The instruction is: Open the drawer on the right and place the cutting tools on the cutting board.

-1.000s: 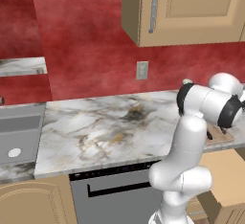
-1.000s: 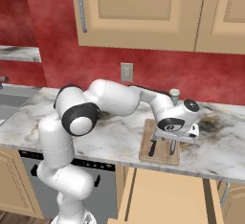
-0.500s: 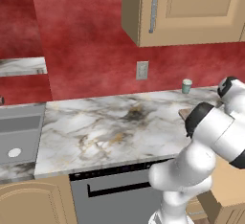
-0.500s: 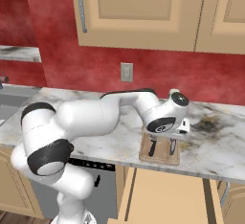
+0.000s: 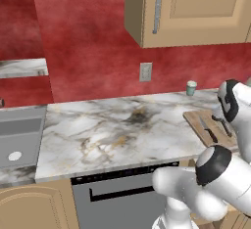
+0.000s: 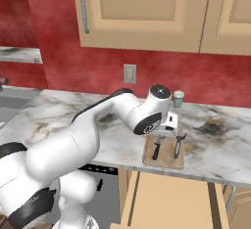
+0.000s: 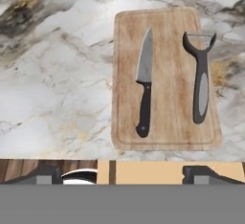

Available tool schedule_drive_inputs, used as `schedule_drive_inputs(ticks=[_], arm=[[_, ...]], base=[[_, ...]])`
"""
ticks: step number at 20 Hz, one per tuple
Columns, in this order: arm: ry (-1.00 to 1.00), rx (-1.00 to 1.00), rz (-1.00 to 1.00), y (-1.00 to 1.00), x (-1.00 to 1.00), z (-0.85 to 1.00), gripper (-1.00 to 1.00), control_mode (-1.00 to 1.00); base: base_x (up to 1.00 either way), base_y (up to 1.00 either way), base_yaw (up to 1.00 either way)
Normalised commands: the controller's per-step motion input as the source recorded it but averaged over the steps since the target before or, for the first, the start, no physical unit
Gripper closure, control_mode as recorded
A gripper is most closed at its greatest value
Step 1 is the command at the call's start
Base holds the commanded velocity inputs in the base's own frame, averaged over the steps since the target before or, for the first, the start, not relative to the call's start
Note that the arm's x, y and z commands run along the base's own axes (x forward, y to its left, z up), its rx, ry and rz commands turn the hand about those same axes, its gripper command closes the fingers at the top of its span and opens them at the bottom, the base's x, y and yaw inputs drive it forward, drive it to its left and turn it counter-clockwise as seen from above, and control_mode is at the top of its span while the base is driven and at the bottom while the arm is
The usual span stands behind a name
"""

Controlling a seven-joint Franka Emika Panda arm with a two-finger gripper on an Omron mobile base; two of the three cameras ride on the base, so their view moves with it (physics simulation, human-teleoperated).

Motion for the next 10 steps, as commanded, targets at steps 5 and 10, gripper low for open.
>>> schedule_drive_inputs(ticks=[5,10], arm=[[0.0,-0.03,-0.19,0.78,0.11,0.31,-1.0,-1.0],[0.0,0.0,-0.11,0.71,0.06,0.16,-1.0,-1.0]], base=[[0.0,0.0,0.0],[0.0,0.0,0.0]])
